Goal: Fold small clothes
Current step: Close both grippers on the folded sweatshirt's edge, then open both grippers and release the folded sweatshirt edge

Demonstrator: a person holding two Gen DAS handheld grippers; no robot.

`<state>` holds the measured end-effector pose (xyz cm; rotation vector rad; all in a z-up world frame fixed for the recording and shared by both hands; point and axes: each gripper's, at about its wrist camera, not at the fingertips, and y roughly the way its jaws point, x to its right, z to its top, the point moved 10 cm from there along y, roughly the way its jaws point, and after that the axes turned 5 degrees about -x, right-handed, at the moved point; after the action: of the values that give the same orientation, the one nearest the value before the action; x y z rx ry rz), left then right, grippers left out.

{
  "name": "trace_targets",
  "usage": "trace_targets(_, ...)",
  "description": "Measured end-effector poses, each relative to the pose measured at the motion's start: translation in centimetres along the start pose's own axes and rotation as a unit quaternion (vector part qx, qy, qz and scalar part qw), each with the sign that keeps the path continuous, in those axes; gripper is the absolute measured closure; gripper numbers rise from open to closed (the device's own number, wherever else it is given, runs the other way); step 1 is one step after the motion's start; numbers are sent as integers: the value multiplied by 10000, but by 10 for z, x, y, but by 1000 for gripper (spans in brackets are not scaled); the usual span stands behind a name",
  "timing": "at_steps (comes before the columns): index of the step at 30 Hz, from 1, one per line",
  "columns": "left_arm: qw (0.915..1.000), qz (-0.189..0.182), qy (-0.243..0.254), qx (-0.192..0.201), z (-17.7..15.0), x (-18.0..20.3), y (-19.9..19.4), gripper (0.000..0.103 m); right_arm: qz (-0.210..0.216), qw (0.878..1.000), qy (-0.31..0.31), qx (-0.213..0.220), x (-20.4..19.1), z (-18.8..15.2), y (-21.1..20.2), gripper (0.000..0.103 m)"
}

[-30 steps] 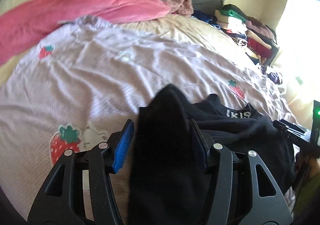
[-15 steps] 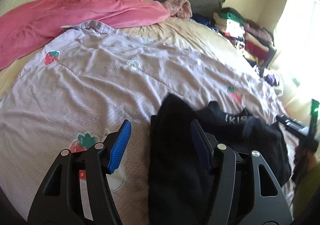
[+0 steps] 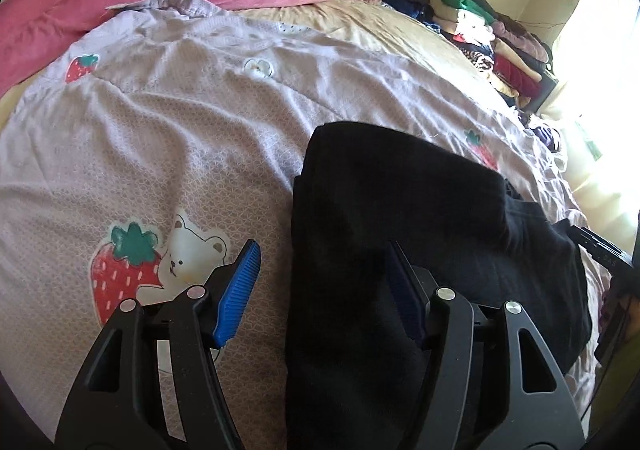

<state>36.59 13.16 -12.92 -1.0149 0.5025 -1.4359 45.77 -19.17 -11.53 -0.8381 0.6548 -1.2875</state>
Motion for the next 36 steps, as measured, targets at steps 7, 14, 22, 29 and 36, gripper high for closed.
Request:
trace_targets(7,9998,-170,-72,68,-2,3,1,92,-28,9997,147,-170,1,-4,20,93)
trace_targets(14,9995,-141,-14,268,5,3,-12,97,-11,9981,400,461,16,18,-10,94)
trace_targets(22,9995,-14,9,311,7,-2,-12,97,-282,9984,487,97,20,9,23,94)
trace_targets(29,9996,20,19,280,5,-3,-14,97,-444,9977,508,39,21,7,25,84)
trace_targets(36,9994,213,81,249,4,-7,-16,87,-198,9968,614,468,11,8,-17,47)
